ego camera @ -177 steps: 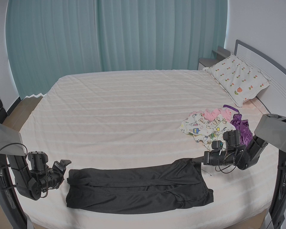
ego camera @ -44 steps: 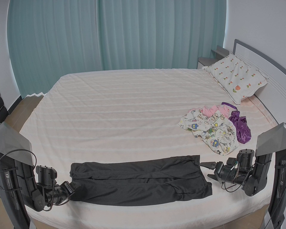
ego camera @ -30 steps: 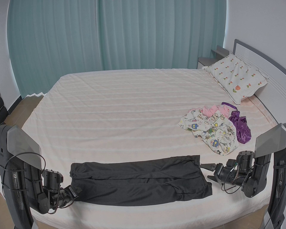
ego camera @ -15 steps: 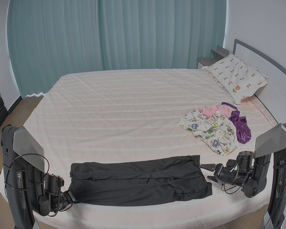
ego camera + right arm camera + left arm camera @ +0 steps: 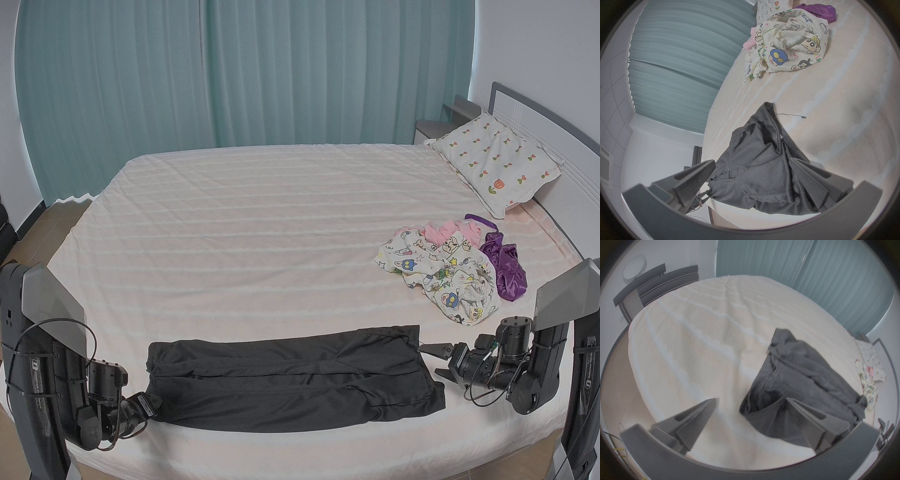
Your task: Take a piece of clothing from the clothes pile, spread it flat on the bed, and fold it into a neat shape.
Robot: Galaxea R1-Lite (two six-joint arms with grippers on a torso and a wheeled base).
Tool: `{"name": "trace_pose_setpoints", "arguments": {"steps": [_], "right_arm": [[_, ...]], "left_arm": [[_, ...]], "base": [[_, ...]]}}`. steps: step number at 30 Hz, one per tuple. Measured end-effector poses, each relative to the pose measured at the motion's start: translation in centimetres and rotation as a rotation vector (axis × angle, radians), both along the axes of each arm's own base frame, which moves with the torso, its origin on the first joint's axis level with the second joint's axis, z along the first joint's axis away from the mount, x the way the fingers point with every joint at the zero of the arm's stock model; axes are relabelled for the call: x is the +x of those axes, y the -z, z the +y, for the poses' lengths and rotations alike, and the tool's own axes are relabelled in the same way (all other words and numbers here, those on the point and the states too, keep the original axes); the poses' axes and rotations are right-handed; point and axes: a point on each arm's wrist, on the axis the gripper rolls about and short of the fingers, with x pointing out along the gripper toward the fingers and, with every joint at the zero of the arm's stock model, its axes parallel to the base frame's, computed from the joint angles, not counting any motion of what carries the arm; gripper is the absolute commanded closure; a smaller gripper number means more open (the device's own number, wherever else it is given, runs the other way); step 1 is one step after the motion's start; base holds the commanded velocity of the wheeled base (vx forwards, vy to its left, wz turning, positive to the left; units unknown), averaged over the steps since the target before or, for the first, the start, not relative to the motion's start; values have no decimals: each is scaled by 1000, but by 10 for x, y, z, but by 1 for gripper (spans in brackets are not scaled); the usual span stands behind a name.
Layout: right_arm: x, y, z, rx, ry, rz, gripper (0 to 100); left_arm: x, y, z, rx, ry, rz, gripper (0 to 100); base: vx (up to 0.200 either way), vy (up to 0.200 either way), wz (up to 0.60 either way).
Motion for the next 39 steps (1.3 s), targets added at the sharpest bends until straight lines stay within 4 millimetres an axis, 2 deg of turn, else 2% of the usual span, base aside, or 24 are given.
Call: {"name": "trace_pose_setpoints", "arguments": {"steps": [8, 13, 23, 29, 30, 35, 39], "right_arm": [[0, 0, 0, -1, 1, 0, 0], [0, 0, 0, -1, 0, 0, 0], [1, 2, 2, -5, -5, -11, 0], [0, 4, 4, -7, -9, -5, 0], [0, 4, 4, -7, -9, -5, 0], [0, 4, 4, -7, -9, -4, 0], [0, 4, 4, -7, -10, -3, 0]], "left_arm": [[11, -33, 17, -119, 9, -200, 0], [33, -48, 26, -125, -2, -308, 0], [88, -36, 26, -159, 20, -201, 0], [103, -26, 17, -165, 59, -189, 0], [104, -24, 17, -161, 62, -184, 100], [101, -14, 17, -118, 64, -133, 100], [100, -13, 23, -101, 35, -127, 100]], "base": [[0, 0, 0], [0, 0, 0], [0, 0, 0], [0, 0, 0], [0, 0, 0], [0, 0, 0], [0, 0, 0]]}}
